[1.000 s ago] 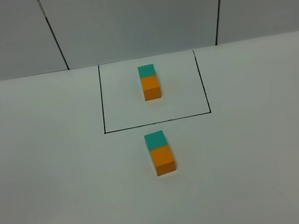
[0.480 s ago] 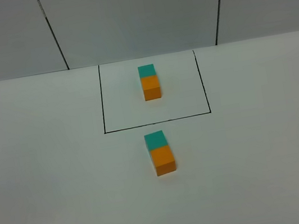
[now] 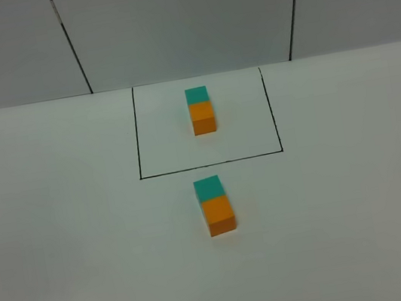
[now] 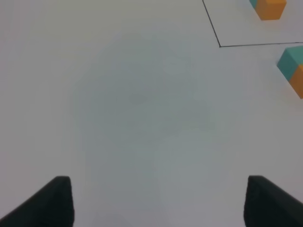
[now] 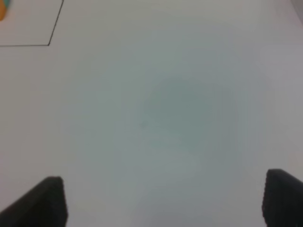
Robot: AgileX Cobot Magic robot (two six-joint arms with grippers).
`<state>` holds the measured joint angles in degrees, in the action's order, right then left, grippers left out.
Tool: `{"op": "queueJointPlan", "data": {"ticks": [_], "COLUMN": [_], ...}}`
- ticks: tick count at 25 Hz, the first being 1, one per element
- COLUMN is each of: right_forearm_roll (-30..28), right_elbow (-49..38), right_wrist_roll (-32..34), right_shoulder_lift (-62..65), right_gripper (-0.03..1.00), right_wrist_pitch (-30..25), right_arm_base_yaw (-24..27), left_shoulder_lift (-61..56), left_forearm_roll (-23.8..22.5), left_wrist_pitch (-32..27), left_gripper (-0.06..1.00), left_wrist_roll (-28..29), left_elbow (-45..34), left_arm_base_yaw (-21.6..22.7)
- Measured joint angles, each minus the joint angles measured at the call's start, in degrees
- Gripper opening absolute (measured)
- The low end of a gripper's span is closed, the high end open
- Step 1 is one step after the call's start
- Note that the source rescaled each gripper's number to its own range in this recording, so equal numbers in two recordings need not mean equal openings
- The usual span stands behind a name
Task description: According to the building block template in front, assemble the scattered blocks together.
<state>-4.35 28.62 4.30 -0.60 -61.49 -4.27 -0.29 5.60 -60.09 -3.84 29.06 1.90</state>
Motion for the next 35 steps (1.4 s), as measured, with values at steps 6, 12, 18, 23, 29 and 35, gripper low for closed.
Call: {"op": "queueJointPlan", "data": {"ticks": [6, 12, 18, 23, 29, 35], "right_forearm_roll": [-0.2, -0.7, -0.7, -0.7, -0.7, -0.1], "right_elbow": [0.0, 0.0, 0.0, 0.0, 0.0, 0.0], "right_wrist_roll": [0.6, 1.4, 1.4, 1.4, 1.4, -1.3], "right_shoulder_lift": [0.0, 0.0, 0.0, 0.0, 0.0, 0.0], "right_gripper": [0.70, 0.70, 0.70, 0.70, 0.70, 0.70], "right_wrist_pitch": [0.0, 0.0, 0.0, 0.0, 0.0, 0.0], "right_arm_base_yaw": [0.5, 3.5, 3.5, 3.5, 3.5, 3.5], "left_shoulder_lift": [0.0, 0.0, 0.0, 0.0, 0.0, 0.0], "left_forearm_roll": [0.0, 0.0, 0.0, 0.0, 0.0, 0.0], "left_wrist_pitch": [0.0, 0.0, 0.0, 0.0, 0.0, 0.0], "left_gripper": [0.66, 0.66, 0.66, 0.66, 0.66, 0.66], "left_wrist_roll": [0.0, 0.0, 0.0, 0.0, 0.0, 0.0], "left_elbow": [0.0, 0.0, 0.0, 0.0, 0.0, 0.0], "left_arm_base_yaw": [0.0, 0.0, 0.0, 0.0, 0.0, 0.0]}}
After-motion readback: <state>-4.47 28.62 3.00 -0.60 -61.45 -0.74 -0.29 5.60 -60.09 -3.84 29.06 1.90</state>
